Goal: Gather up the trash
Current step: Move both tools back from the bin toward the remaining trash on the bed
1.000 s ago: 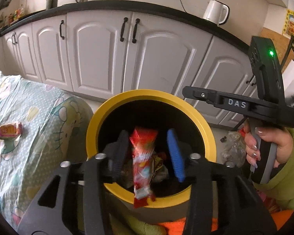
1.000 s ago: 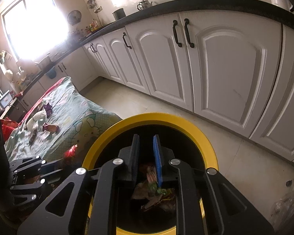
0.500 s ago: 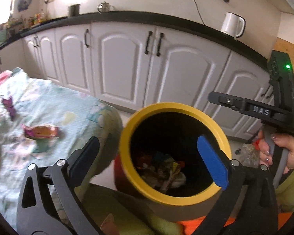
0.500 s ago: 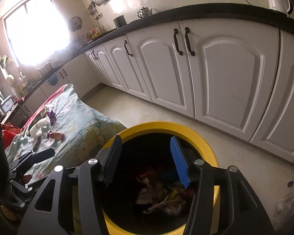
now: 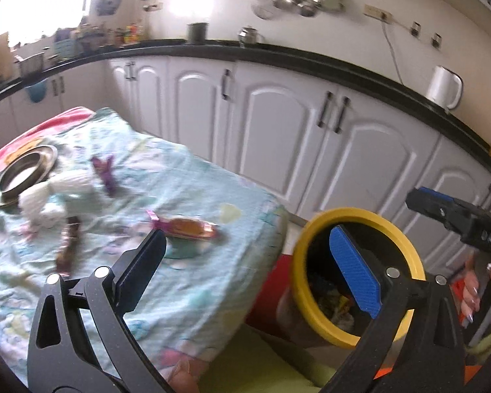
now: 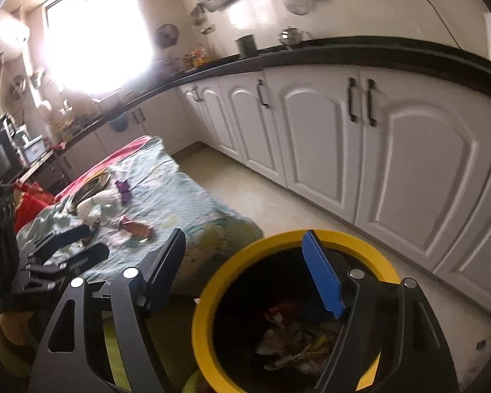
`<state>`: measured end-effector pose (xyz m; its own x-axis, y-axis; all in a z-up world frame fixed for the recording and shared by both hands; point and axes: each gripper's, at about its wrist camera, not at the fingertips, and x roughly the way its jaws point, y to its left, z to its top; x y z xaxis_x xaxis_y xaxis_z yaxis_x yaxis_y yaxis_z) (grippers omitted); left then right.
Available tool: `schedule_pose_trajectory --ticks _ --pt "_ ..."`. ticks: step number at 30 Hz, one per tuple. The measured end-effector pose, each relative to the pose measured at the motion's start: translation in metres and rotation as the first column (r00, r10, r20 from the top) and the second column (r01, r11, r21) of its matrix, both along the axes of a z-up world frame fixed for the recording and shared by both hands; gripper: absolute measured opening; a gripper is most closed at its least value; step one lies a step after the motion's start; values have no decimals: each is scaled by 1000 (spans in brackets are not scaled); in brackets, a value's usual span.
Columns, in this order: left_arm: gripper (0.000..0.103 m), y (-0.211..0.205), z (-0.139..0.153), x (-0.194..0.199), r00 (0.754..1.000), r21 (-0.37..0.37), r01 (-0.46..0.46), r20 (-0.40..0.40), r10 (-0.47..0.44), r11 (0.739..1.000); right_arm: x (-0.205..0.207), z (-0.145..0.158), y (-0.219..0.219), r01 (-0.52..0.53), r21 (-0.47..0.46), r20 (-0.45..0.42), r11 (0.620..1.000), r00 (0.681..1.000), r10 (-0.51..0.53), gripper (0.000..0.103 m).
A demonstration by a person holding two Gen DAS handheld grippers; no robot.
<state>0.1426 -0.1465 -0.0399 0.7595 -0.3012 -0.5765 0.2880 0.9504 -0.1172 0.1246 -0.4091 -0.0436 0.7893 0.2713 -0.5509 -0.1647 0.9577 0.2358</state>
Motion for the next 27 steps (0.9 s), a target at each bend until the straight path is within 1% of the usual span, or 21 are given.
schedule_pose_trajectory --ticks 3,7,16,22,27 --pt "92 16 3 -2 999 -2 -42 20 42 999 3 5 19 -42 -19 9 999 999 42 72" --pt "92 39 6 -2 995 -24 -92 29 93 995 6 11 43 -95 -43 19 995 995 96 73" --pt "92 77 11 -1 980 -34 -191 58 192 981 16 18 104 -229 -104 25 968 972 232 75" --pt "92 105 6 4 965 -39 -254 51 256 966 27 14 134 -292 -136 7 947 955 296 75" --pt "92 126 -3 10 952 -48 -303 21 304 952 39 6 157 -330 -164 -16 930 943 332 75"
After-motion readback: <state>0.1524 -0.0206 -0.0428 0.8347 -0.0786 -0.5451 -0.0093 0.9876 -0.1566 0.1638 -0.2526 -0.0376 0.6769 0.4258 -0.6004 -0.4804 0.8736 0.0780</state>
